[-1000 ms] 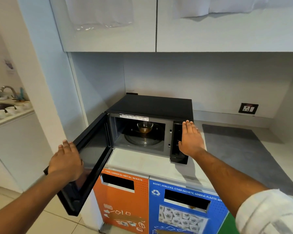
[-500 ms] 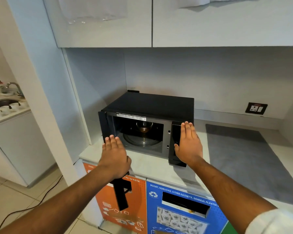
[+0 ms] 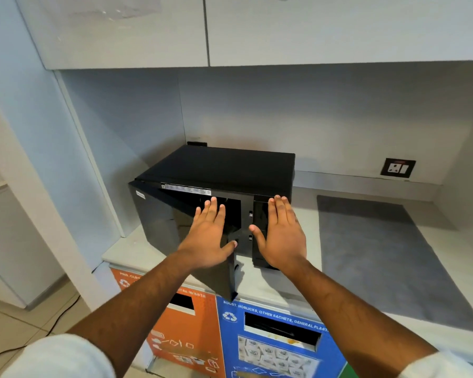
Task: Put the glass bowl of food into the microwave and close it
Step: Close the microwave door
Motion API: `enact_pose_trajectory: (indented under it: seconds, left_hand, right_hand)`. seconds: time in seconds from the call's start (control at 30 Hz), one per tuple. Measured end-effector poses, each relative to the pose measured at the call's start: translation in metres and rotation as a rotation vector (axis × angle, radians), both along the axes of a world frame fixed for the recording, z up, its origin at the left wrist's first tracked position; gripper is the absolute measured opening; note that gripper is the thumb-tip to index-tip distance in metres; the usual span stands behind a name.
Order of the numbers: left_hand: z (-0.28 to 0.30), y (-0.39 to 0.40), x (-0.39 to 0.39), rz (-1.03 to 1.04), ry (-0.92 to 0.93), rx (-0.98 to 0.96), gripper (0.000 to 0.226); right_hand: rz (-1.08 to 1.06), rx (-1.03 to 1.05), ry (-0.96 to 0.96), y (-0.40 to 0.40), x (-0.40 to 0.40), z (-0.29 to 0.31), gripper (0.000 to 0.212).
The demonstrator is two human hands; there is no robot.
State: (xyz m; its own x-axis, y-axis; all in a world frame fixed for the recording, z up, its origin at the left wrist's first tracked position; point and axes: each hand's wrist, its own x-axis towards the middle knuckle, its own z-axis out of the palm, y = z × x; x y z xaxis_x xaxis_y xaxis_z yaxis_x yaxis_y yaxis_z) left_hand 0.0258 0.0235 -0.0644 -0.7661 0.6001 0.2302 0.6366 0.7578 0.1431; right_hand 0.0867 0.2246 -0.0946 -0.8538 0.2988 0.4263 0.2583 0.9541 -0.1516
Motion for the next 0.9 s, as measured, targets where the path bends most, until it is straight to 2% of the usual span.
enact_pose_trajectory:
  seconds: [0.13, 0.27, 0.43, 0.83, 0.9]
  left_hand:
    - [0.000, 0.011, -0.018, -0.102, 0.014, -0.040, 0.104]
    - [-0.004, 0.018, -0.032, -0.164, 0.047, -0.058, 0.092]
    - [-0.003, 0.033, -0.052, -0.178, 0.115, -0.054, 0.076]
    - [-0.014, 0.059, -0.080, -0.135, 0.205, -0.007, 0.070]
    - [-0.017, 0.063, -0.084, -0.140, 0.225, 0.009, 0.070]
  right_hand:
    - [0.017, -0.002, 0.026, 0.002, -0.001, 0.001, 0.103]
    - [-0.007, -0.043, 0.024, -0.004, -0.002, 0.001, 0.105]
    - [-0.057, -0.095, 0.003, -0.009, -0.012, 0.011, 0.094]
    - [-0.227, -0.190, 0.089, -0.022, -0.039, 0.020, 0.076]
    - [-0.243, -0.154, 0.100, -0.023, -0.040, 0.019, 0.073]
